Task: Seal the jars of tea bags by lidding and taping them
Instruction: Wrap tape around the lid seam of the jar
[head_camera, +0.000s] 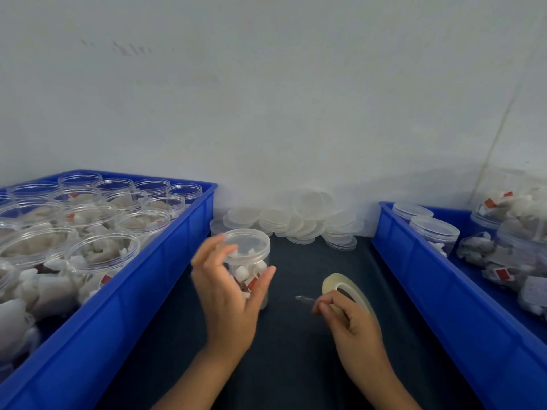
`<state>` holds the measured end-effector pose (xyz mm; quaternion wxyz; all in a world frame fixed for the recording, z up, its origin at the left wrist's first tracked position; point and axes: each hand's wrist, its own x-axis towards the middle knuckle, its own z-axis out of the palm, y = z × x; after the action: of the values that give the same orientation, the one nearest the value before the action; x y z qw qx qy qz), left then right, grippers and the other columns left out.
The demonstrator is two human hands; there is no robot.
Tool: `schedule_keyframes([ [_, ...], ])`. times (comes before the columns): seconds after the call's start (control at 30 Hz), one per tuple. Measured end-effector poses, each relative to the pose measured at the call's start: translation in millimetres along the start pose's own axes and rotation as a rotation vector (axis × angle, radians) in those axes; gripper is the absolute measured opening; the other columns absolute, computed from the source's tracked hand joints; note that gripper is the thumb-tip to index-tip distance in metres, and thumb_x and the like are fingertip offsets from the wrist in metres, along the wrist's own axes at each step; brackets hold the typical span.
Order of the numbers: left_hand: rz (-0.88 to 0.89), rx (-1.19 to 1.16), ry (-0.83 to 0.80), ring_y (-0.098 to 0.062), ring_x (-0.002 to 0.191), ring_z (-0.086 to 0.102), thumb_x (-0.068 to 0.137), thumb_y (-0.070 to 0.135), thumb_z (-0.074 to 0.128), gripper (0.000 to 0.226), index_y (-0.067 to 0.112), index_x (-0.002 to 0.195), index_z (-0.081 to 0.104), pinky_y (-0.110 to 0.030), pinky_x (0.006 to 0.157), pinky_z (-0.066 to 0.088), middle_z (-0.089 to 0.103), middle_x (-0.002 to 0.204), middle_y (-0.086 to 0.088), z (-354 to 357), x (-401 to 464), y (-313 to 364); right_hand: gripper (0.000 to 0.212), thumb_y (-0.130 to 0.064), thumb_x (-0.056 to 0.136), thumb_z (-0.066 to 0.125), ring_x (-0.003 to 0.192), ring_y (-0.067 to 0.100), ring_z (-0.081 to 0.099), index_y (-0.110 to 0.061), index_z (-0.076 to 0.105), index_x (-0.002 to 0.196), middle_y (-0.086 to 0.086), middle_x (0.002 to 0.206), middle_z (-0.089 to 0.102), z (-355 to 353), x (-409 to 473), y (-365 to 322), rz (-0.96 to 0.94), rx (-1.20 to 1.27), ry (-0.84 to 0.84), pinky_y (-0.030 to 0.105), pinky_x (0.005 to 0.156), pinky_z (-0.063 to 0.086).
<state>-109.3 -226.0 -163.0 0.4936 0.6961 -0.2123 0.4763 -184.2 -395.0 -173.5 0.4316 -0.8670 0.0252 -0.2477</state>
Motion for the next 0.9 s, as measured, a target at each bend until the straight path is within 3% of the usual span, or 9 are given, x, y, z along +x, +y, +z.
schedule_keyframes([
  [0.1,-0.356,-0.092,-0.125,-0.025,0.136,0.035,0.058,0.055,0.083,0.109,0.012,0.140,0.027,-0.032,0.111,0.029,0.032,0.147,-0.010,-3.3,2.6,-17.7,0.023,-0.018,0.094,0.057,0.071,0.004,0.052,-0.026,0.060,0.073,-0.014,0.078,0.059,1.1,-0.3,-1.3,-0.018,-0.003,0.012,0.015,0.060,0.039],
  [0.2,-0.577,-0.278,-0.298,-0.017,0.132,0.045,0.050,0.037,0.086,0.114,0.033,0.143,0.019,-0.034,0.108,0.038,0.042,0.145,0.001,-1.4,0.6,-31.2,0.024,-0.020,0.094,0.058,0.067,0.006,0.050,-0.026,0.059,0.071,-0.012,0.077,0.057,0.4,-1.2,-1.3,-0.018,-0.007,0.012,0.013,0.058,0.038],
  [0.33,-0.571,-0.303,-0.339,0.004,0.112,0.058,0.051,0.049,0.085,0.096,0.062,0.127,0.027,-0.025,0.093,0.048,0.057,0.119,0.026,-2.0,0.8,-37.0,0.021,-0.027,0.092,0.056,0.057,0.007,0.047,-0.028,0.059,0.072,-0.002,0.073,0.059,-3.8,1.4,-2.8,0.008,-0.012,0.048,0.018,0.051,0.036],
  [0.43,-0.610,-0.366,-0.405,0.003,0.104,0.061,0.056,0.057,0.085,0.095,0.061,0.131,0.027,-0.037,0.094,0.052,0.063,0.111,0.017,-1.4,2.1,-27.9,0.023,-0.032,0.092,0.054,0.052,0.006,0.043,-0.025,0.056,0.071,0.004,0.078,0.065,-10.0,6.5,-10.5,0.042,0.039,0.041,0.020,0.047,0.037],
  [0.53,-0.623,-0.427,-0.505,-0.001,0.101,0.064,0.060,0.057,0.074,0.092,0.056,0.139,0.027,-0.045,0.096,0.052,0.069,0.106,0.009,-0.5,2.5,-15.0,0.022,-0.024,0.093,0.054,0.059,0.014,0.049,-0.020,0.058,0.072,-0.008,0.083,0.066,-19.4,15.2,-22.3,0.020,0.036,0.031,0.016,0.055,0.041],
  [0.6,-0.607,-0.464,-0.564,-0.005,0.103,0.066,0.062,0.057,0.072,0.089,0.062,0.137,0.025,-0.047,0.095,0.053,0.069,0.109,0.006,-0.5,1.0,-7.9,0.022,-0.022,0.094,0.054,0.063,0.014,0.051,-0.022,0.059,0.072,-0.001,0.080,0.064,-27.0,22.7,-32.3,-0.006,-0.004,-0.008,0.021,0.059,0.043],
  [0.7,-0.586,-0.499,-0.601,-0.008,0.109,0.065,0.064,0.057,0.071,0.082,0.072,0.130,0.025,-0.049,0.095,0.053,0.068,0.115,0.010,-2.0,-0.3,-2.5,0.023,-0.028,0.094,0.053,0.065,0.028,0.051,-0.023,0.058,0.073,0.014,0.083,0.066,-38.6,35.8,-49.0,-0.027,-0.040,-0.080,0.040,0.061,0.046],
  [0.83,-0.548,-0.485,-0.629,-0.005,0.114,0.060,0.066,0.060,0.067,0.084,0.073,0.133,0.017,-0.049,0.102,0.048,0.053,0.120,0.043,-3.1,1.7,1.0,0.023,-0.035,0.094,0.051,0.056,0.014,0.036,-0.026,0.061,0.075,0.008,0.060,0.046,-47.6,47.9,-69.9,-0.041,-0.050,-0.228,0.030,0.059,0.037],
  [0.9,-0.543,-0.464,-0.614,-0.008,0.114,0.061,0.068,0.058,0.066,0.080,0.073,0.132,0.020,-0.049,0.101,0.047,0.052,0.126,0.037,-2.8,2.3,1.3,0.025,-0.035,0.095,0.052,0.059,0.018,0.036,-0.025,0.062,0.075,0.005,0.060,0.042,-46.1,50.3,-78.3,-0.033,-0.049,-0.280,0.032,0.060,0.037],
])
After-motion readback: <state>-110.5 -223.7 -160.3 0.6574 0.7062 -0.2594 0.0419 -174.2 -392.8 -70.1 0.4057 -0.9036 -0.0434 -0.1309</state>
